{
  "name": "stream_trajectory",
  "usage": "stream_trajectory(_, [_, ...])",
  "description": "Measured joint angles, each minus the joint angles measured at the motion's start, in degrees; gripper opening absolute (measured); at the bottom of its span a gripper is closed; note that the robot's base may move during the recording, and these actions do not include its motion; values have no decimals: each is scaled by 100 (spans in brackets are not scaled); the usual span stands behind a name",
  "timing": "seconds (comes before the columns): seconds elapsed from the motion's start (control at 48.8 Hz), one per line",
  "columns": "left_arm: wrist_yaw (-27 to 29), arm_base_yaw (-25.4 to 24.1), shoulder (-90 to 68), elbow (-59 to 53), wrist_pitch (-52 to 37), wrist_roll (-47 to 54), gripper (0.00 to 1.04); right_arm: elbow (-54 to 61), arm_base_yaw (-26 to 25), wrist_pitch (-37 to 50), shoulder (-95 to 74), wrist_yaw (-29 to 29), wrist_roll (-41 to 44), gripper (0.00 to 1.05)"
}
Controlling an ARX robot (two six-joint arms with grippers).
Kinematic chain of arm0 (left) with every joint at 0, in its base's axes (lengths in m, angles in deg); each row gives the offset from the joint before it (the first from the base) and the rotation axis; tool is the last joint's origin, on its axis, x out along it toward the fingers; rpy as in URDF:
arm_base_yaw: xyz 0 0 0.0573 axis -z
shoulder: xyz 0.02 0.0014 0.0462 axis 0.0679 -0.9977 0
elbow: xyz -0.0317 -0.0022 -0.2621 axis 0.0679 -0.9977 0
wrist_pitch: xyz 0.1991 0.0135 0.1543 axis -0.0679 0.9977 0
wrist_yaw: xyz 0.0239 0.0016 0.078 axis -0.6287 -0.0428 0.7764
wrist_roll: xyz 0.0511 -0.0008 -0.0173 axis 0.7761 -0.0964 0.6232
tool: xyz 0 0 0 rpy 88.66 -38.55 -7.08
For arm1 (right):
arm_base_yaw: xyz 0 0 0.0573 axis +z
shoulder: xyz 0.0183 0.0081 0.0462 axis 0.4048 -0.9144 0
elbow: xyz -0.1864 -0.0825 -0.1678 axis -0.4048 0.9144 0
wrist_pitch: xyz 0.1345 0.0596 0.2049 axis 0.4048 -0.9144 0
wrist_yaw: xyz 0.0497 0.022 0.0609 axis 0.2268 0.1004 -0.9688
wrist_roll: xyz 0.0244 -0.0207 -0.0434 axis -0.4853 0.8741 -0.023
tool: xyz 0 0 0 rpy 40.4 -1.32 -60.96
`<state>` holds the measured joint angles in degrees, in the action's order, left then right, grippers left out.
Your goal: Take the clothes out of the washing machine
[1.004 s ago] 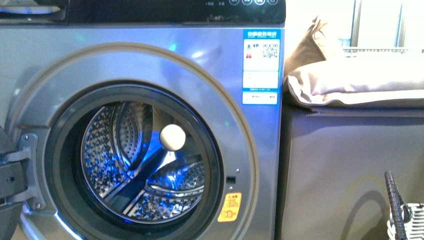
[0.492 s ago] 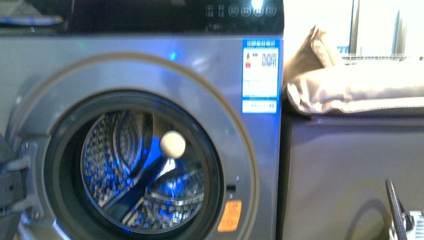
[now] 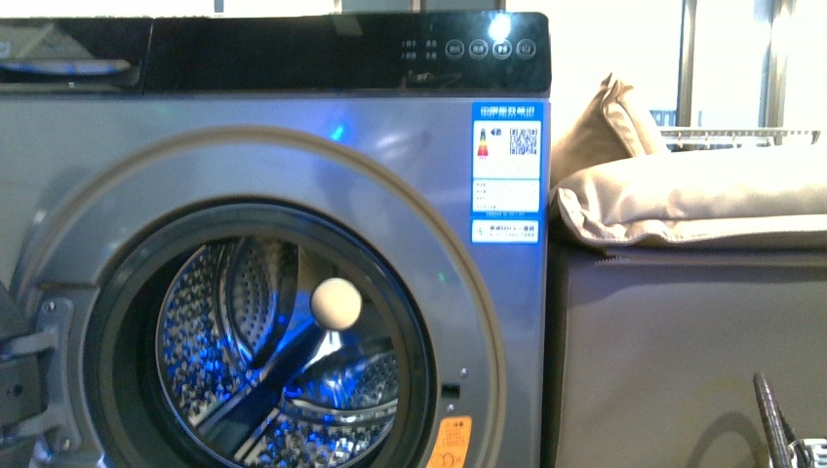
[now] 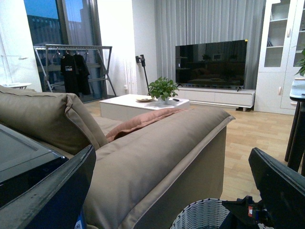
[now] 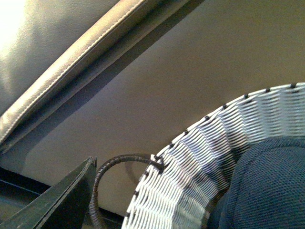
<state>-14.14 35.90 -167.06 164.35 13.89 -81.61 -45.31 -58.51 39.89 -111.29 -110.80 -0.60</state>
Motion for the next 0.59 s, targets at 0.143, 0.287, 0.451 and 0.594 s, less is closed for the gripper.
stream_trajectory(0.143, [-2,0,0,0,0,0,98,-313,251,-1117,-332,-101,1390,97])
stream_trajectory(0.287, [0,0,0,2,0,0,98,-199,267,-2306,-879,332,4183,97])
stream_trajectory(0.451, [0,0,0,2,0,0,98,-334,-66,-2118,-612,260,7206,97])
stream_trajectory(0.594, [-2,0,7,2,0,0,98,-247,234,-1937,-26,-297,7232,97])
